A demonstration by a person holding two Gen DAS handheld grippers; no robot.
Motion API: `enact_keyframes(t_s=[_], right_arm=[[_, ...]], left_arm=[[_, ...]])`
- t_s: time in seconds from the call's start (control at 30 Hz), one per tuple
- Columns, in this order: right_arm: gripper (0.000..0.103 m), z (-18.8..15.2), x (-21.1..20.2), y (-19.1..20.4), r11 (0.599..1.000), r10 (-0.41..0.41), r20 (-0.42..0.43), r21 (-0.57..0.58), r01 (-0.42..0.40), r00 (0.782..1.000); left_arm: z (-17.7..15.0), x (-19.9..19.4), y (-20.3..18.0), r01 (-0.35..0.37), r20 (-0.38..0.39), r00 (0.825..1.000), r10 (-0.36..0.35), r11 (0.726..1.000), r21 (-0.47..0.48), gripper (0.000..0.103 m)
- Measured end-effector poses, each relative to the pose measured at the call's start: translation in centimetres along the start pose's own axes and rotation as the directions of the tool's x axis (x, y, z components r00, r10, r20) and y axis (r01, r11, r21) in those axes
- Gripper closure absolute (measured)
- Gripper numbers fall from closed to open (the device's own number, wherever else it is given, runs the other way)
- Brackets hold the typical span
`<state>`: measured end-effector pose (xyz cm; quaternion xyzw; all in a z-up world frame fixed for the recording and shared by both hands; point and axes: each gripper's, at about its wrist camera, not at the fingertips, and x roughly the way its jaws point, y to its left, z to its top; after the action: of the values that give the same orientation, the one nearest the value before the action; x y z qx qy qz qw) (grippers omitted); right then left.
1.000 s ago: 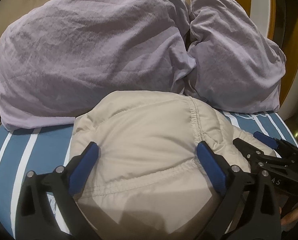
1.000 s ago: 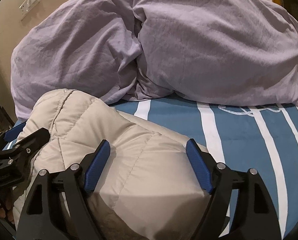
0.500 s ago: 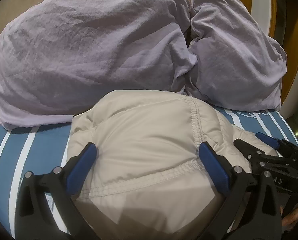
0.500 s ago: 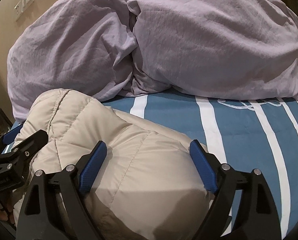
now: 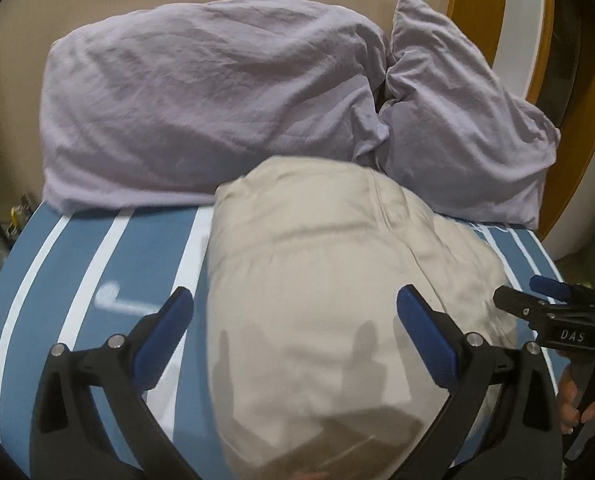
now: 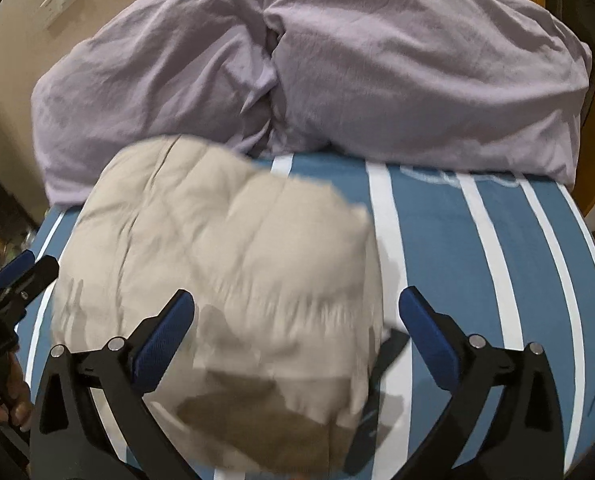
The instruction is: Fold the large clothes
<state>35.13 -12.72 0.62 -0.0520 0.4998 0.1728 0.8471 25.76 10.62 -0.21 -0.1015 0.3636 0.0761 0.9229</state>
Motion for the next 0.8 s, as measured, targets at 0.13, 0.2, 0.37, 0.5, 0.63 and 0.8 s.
enact_keyframes(t_s=[0.13, 0.2, 0.37, 0.5, 0.63, 0.8], right_arm=[[0.001, -3.1, -3.0, 1.0, 1.000, 0.018, -0.004, -0.013, -0.018, 1.000], [0.001, -5.0, -4.6, 1.4, 0.999, 0.032, -0.002, -0.020, -0.032, 0.999], [0.001, -9.1, -7.5, 1.6, 0.999, 0.046, -0.009, -0.014, -0.046, 0.999], [0.001, -11.7, -9.4, 1.8, 0.999, 0.052, -0.008, -0.012, -0.052, 0.999], [0.001, -13.4, -10.6, 2.3, 0.997, 0.072, -0.002, -0.001, -0.072, 0.997], [0.001, -14.6, -10.8, 2.7, 0.996, 0.089, -0.003, 0.017, -0.089, 0.996]], left_arm=[[-2.8, -3.7, 0.2, 0.013, -0.011, 1.000, -0.014, 0.999, -0.035, 0.002], [-4.3, -5.4, 0.1, 0.017, -0.017, 1.000, -0.017, 0.999, -0.036, 0.002], [-8.1, -9.3, -0.5, 0.042, -0.040, 0.998, -0.043, 0.999, -0.032, 0.002], [-10.3, -11.6, -0.9, 0.062, -0.041, 0.997, -0.064, 0.997, -0.048, 0.002], [-11.9, -13.6, -1.1, 0.067, -0.035, 0.997, -0.069, 0.996, -0.060, 0.002], [-13.1, -14.8, -1.4, 0.068, -0.041, 0.997, -0.071, 0.996, -0.062, 0.002]])
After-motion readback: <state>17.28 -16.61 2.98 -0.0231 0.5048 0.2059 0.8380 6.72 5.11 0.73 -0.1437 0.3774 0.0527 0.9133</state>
